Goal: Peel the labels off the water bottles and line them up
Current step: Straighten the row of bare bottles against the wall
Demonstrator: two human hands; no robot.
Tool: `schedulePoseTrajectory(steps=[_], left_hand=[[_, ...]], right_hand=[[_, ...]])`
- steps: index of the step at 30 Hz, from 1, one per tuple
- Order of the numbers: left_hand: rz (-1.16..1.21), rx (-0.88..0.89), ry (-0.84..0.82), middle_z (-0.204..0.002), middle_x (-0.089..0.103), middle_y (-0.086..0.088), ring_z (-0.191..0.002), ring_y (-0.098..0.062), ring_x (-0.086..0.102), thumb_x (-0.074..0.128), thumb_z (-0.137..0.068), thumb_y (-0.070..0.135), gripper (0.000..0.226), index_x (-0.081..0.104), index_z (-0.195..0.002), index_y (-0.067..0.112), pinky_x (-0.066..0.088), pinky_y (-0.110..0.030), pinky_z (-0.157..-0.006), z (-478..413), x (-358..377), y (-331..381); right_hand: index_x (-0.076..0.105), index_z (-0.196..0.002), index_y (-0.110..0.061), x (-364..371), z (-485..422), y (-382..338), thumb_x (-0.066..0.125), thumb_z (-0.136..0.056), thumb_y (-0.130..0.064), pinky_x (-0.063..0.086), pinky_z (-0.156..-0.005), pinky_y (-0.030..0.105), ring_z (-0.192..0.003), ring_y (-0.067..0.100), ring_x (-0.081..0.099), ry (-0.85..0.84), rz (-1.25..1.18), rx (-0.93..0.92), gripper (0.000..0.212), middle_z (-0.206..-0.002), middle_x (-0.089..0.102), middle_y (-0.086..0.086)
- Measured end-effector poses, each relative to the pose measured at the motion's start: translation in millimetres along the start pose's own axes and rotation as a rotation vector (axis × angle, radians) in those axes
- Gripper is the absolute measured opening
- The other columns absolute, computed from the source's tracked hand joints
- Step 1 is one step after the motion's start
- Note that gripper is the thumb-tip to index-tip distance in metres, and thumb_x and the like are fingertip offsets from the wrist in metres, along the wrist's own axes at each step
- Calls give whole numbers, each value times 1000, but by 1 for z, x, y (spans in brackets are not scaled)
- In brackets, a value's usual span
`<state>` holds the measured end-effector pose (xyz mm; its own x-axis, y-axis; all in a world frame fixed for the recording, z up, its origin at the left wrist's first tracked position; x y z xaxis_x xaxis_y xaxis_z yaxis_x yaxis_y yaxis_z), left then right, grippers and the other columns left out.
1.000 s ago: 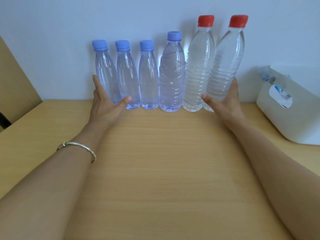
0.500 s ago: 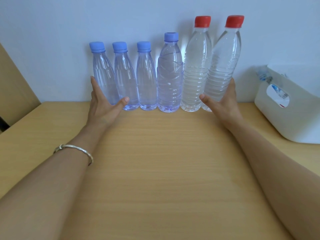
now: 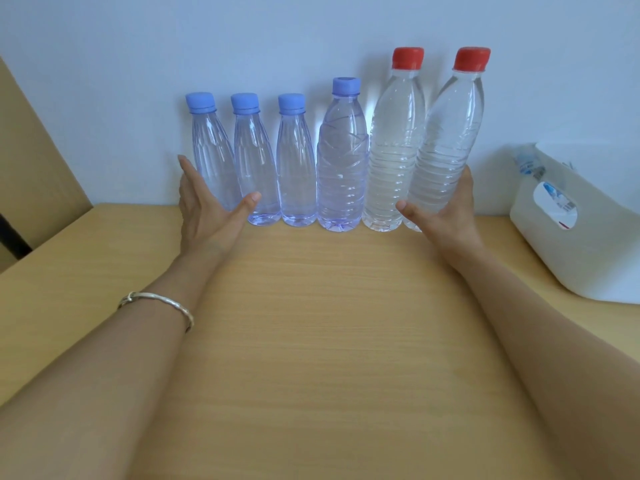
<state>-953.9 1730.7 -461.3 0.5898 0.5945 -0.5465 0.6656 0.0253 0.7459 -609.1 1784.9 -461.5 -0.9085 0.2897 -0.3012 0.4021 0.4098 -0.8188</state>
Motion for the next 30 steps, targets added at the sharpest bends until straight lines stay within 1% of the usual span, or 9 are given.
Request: schedulePoseTrajectory(steps=[2,4,8,11,16,22,25,27,30], left_hand=[[-82,73,76,-163,-2,-9,-150,-24,2,64,-85,50,107,-11,-153,16,11,-44,-121,8,2,8],[-193,251,99,-161,5,-17,-150,-30,5,61,-88,48,97,1,-154,9,11,-49,-120,23,12,29],[-398,811,2,-152,31,-24,-141,-37,27,45,-90,37,66,24,-147,10,32,-59,-109,67,61,87],[-471,959,-126,-152,37,-20,-141,-39,33,40,-91,32,57,43,-143,9,37,-56,-106,81,87,108],[-567,949,-202,-154,35,-16,-145,-36,26,34,-92,38,61,47,-139,1,37,-52,-107,81,96,104],[-579,906,-262,-157,29,-15,-148,-34,18,32,-92,39,65,39,-144,1,37,-49,-109,79,98,104],[-605,877,-284,-161,18,-11,-150,-30,6,27,-92,41,66,32,-149,7,32,-49,-113,78,99,102],[-624,855,-314,-163,10,-9,-150,-29,-2,20,-92,43,68,28,-151,9,26,-50,-116,78,100,101],[-690,823,-369,-164,-2,-6,-149,-28,-14,20,-96,44,66,18,-154,12,17,-48,-120,80,100,102]], right_hand=[[26,-137,-33,1,1,-1,82,-57,-47,40,-106,45,-130,16,40,-3,17,10,98,-133,42,-10],[26,-137,-33,1,0,-1,82,-56,-45,40,-105,44,-130,16,40,-4,25,12,100,-131,41,-12],[25,-137,-30,2,-1,-2,84,-55,-40,39,-103,37,-129,17,39,-4,35,17,101,-128,40,-11],[22,-142,-24,3,0,0,84,-54,-45,38,-104,36,-131,18,39,-7,49,27,110,-136,41,-3],[15,-148,-17,1,0,1,81,-55,-52,37,-109,45,-133,19,39,-11,52,72,120,-144,37,7],[3,-152,-18,1,1,2,83,-67,-39,31,-110,34,-137,19,32,-23,62,95,119,-150,29,8],[-11,-152,-21,1,3,2,81,-72,-38,23,-101,24,-140,20,26,-45,68,142,123,-153,21,10],[-14,-151,-20,0,4,1,80,-73,-38,22,-97,22,-141,20,24,-52,78,157,123,-154,19,11],[-14,-151,-18,-2,6,-3,80,-73,-40,23,-105,26,-143,20,19,-52,108,157,124,-155,14,12]])
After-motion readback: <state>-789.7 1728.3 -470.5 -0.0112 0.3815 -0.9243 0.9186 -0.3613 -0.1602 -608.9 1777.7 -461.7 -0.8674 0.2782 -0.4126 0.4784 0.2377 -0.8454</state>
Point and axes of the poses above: each hand's wrist, its own z-axis away from the middle knuckle, its own x-axis out of the palm, y = z × x, the point moved 5 cm from there along -z, towards the middle knuckle
